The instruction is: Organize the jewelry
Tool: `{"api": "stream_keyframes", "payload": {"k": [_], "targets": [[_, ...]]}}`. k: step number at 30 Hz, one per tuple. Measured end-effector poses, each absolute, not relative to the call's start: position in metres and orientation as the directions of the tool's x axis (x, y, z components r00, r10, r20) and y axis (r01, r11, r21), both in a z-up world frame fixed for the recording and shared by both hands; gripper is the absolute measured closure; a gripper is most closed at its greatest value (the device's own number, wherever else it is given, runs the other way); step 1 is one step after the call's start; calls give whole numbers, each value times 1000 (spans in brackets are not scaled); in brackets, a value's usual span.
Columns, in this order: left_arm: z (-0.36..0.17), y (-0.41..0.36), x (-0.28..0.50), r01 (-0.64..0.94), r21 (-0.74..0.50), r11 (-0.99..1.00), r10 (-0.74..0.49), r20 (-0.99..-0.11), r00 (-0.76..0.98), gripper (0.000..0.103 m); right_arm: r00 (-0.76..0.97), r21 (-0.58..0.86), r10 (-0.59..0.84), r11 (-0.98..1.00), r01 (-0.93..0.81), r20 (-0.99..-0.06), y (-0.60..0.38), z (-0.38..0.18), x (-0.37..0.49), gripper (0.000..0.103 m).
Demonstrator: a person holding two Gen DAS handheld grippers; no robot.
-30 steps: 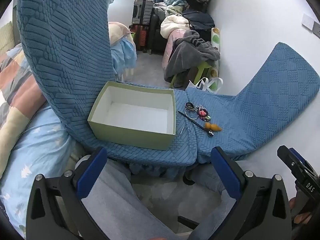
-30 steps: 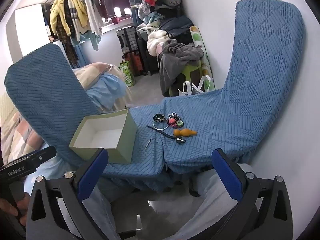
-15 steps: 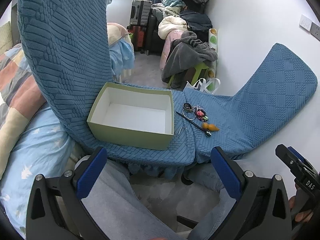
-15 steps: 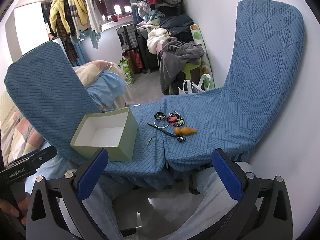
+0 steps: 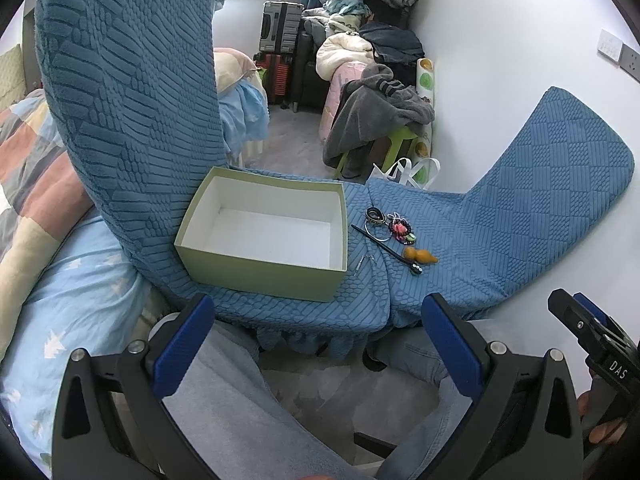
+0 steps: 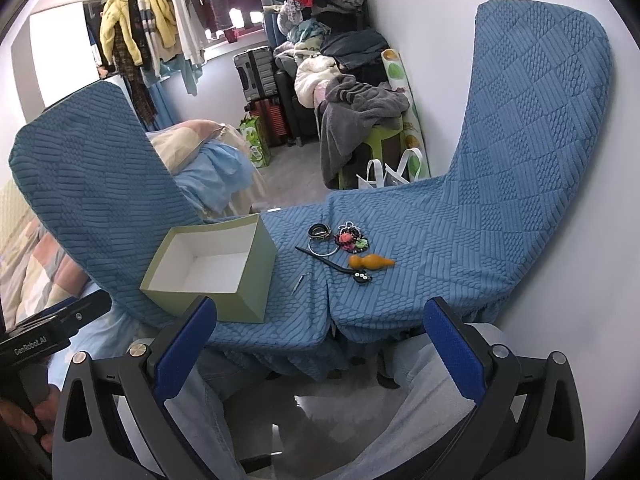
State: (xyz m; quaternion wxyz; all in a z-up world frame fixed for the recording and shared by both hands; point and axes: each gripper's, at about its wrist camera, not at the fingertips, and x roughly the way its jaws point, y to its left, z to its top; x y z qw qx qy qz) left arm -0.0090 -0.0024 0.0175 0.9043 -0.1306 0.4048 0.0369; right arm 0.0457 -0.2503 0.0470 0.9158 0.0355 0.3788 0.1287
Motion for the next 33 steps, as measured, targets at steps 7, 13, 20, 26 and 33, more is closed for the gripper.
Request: {"api": "stream_keyframes", "payload": {"k": [7, 13, 20, 26, 33], "targets": [[20, -3, -7, -168, -203, 965, -39, -741, 671, 0, 680, 172, 272, 962, -213, -681, -252, 47, 47, 0], [19, -3, -7, -169, -201, 965, -37, -740, 671, 0, 680, 173, 271, 962, -210, -681, -256, 46, 48, 0], [19, -5, -5, -171, -193, 966, -30, -742, 669, 0, 695, 151, 246, 969, -196, -676, -263, 46, 47, 0], [17, -11, -5, -172, -187, 967, -24, -743, 669, 0, 683, 166, 268, 963, -213, -679, -268, 42, 49, 0], [16, -11, -5, -182, -191, 965, -18, -737, 676, 0, 681, 164, 280, 959, -231, -677, -270, 39, 51, 0]]}}
